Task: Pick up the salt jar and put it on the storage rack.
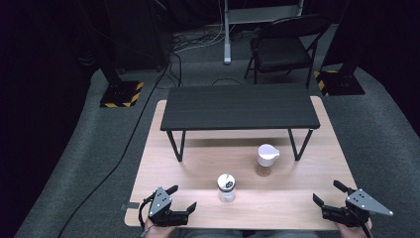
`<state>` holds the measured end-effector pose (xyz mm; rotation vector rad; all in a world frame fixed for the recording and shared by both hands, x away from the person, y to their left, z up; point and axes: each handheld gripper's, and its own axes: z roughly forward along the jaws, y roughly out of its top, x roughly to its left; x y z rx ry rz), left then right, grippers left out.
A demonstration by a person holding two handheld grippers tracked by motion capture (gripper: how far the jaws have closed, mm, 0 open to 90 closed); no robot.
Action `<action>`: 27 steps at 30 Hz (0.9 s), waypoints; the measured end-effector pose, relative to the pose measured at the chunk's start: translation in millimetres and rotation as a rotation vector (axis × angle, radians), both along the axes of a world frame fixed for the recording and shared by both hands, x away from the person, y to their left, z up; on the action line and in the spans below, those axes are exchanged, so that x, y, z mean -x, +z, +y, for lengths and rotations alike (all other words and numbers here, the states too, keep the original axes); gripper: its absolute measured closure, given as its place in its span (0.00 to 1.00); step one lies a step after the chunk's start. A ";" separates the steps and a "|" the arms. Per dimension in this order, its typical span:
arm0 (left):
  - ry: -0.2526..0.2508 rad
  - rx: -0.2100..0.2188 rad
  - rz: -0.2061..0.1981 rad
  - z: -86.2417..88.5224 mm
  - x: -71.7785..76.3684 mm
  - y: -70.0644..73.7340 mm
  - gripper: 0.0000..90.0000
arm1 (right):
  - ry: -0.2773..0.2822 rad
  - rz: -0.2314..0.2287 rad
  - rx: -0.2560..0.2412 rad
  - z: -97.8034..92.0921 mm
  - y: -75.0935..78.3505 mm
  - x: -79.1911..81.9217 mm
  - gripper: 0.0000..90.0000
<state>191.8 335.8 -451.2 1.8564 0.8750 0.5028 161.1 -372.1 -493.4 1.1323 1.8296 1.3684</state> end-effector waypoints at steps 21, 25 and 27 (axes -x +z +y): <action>-0.016 0.006 -0.005 1.2 -1.9 -0.7 0.09 | -0.003 0.001 -0.001 -0.4 0.1 2.0 0.08; -0.025 0.008 -0.008 1.4 -2.0 -1.0 0.09 | 0.002 0.002 0.004 0.5 0.5 1.7 0.08; -0.030 0.005 -0.011 0.5 -2.3 -1.2 0.09 | 0.001 0.002 0.003 0.5 0.4 1.9 0.08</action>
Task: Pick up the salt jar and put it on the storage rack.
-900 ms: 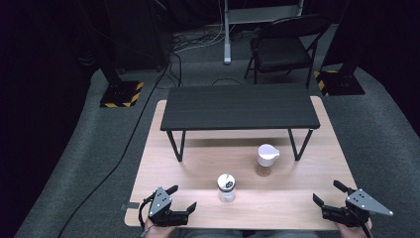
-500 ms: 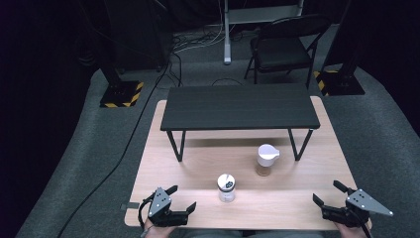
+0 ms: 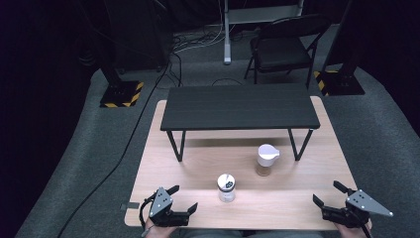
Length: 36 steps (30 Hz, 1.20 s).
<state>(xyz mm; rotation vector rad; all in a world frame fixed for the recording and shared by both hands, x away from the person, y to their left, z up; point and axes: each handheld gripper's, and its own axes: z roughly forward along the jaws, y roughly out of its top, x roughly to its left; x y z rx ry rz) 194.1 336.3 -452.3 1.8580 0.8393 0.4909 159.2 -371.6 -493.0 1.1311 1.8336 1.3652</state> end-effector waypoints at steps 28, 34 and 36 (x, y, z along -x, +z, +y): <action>-0.140 0.046 0.010 -23.1 -20.9 -9.3 0.04 | 0.010 0.002 0.004 0.8 0.2 -1.4 0.08; -0.154 0.064 0.023 -34.3 -34.3 -15.3 0.05 | 0.009 0.002 0.007 1.9 0.2 -0.8 0.08; -0.153 0.080 0.033 -37.1 -38.9 -18.4 0.05 | 0.007 0.002 0.006 1.8 0.2 -0.3 0.08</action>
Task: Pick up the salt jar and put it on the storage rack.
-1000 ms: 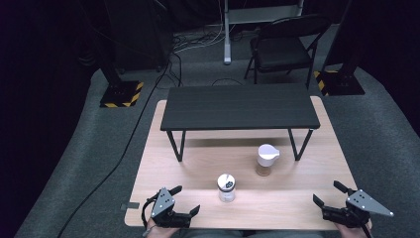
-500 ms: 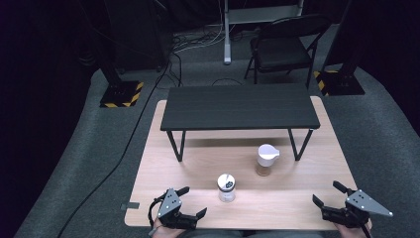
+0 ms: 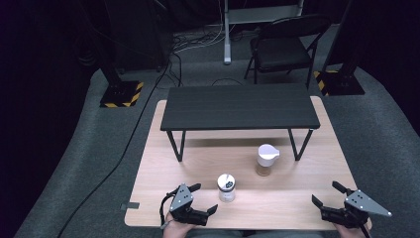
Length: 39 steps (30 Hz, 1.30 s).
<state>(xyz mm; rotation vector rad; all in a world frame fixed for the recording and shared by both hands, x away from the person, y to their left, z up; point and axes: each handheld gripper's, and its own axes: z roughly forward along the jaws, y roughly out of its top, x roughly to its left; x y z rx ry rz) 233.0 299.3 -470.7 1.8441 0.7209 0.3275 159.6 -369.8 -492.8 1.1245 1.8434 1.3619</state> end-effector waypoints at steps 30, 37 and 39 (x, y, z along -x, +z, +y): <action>0.033 -0.024 -0.035 -56.6 -24.3 -17.2 0.05 | 0.007 0.004 0.001 -0.1 -0.3 -1.1 0.08; 0.041 -0.031 -0.030 -63.6 -27.4 -23.4 0.11 | 0.009 0.004 0.002 0.1 -0.3 -1.4 0.08; 0.037 -0.036 -0.035 -64.9 -27.4 -24.8 0.20 | 0.009 0.004 0.002 0.1 -0.3 -1.4 0.08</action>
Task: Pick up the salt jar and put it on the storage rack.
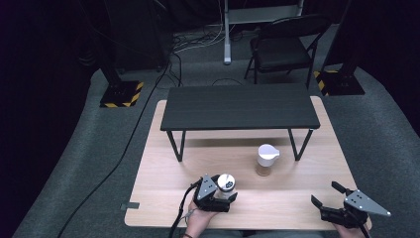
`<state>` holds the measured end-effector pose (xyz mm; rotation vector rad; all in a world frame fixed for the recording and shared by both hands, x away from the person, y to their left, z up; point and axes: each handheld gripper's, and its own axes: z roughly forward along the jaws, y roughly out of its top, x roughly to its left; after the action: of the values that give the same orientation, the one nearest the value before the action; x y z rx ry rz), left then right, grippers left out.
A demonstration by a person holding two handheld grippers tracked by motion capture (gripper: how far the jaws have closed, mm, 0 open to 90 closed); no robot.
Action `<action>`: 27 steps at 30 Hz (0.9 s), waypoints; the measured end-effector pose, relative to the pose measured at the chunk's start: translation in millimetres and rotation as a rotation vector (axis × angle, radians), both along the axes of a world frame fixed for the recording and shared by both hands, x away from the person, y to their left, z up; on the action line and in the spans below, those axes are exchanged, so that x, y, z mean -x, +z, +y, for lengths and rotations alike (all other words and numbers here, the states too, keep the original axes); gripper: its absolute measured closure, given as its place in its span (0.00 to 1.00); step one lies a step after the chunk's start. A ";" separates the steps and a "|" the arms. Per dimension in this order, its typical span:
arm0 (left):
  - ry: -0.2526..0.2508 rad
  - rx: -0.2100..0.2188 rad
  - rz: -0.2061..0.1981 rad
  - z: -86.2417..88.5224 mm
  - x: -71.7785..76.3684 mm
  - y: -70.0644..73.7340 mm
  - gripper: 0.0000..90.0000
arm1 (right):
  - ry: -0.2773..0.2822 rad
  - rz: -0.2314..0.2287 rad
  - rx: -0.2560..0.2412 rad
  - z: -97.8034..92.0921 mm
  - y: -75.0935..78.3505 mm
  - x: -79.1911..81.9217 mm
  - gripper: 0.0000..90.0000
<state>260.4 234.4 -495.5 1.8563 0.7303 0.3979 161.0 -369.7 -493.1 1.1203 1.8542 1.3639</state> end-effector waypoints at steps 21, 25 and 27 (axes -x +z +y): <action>0.048 0.039 -0.020 8.1 -1.3 14.7 0.33 | 0.000 0.001 -0.001 -0.2 -0.4 -0.1 0.08; 0.046 0.042 -0.034 10.5 -4.9 28.4 0.33 | 0.000 0.000 -0.003 -0.3 -0.4 -0.2 0.08; 0.053 0.043 -0.042 10.8 -6.7 36.2 0.33 | -0.001 0.000 -0.004 -0.6 -0.5 -0.1 0.08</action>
<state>267.1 245.2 -459.2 1.7858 0.7553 0.4506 161.1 -370.3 -493.6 1.1231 1.8516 1.3672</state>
